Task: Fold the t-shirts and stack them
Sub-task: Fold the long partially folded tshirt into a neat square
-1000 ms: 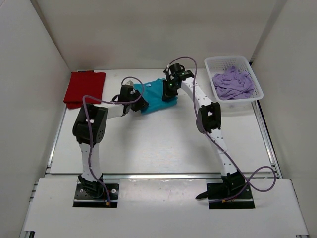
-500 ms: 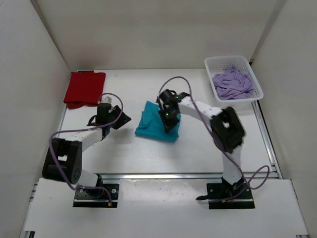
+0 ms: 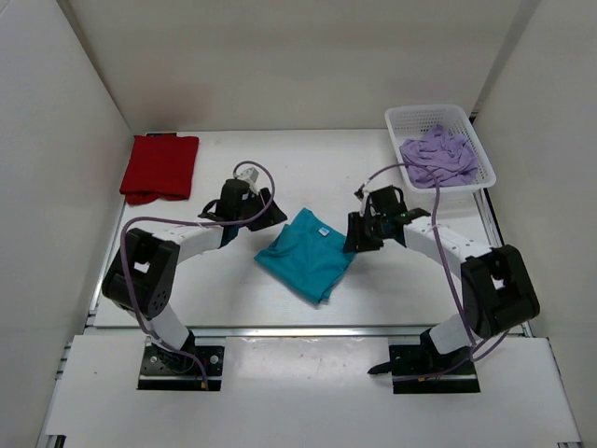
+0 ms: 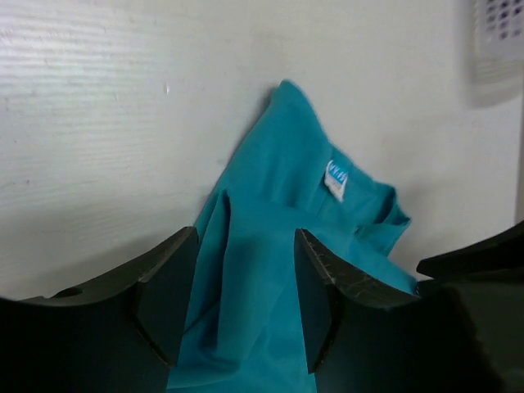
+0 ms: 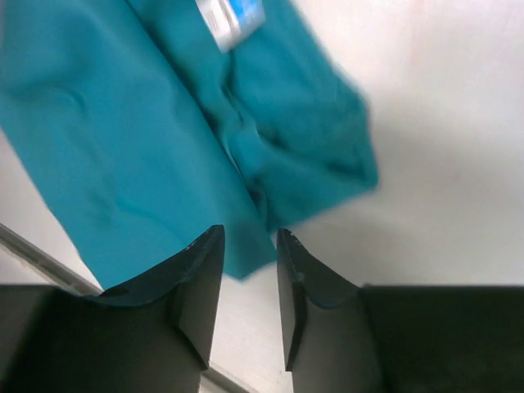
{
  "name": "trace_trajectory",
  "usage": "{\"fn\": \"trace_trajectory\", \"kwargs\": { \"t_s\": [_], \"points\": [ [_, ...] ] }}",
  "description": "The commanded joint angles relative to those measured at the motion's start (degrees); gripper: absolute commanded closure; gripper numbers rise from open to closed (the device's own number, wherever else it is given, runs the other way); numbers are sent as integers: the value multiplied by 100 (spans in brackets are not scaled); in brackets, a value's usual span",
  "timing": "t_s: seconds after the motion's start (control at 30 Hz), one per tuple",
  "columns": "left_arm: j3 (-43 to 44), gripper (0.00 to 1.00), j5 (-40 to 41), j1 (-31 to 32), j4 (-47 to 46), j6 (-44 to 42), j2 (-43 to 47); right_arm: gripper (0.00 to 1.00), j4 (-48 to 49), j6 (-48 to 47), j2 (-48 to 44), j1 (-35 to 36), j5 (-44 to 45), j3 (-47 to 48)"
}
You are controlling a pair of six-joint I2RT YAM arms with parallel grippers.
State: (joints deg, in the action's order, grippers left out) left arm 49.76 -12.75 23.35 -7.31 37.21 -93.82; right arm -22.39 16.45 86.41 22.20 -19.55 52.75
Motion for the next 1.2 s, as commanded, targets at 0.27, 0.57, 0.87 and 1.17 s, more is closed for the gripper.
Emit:
{"fn": "trace_trajectory", "kwargs": {
  "t_s": [0.27,0.57,0.87,1.17],
  "points": [
    [-151,33,19,380,-157,-794,58,58,1878,878,-1136,-146,-1182,-1848],
    [482,32,-289,126,-174,-681,-909,60,2335,886,-723,-233,-998,-1724],
    [606,49,-623,249,-499,-303,-1007,60,1660,728,86,-207,-612,-837],
    [719,88,-544,21,-569,-188,-1068,100,2187,772,690,-611,-1094,-372]
  ]
}}
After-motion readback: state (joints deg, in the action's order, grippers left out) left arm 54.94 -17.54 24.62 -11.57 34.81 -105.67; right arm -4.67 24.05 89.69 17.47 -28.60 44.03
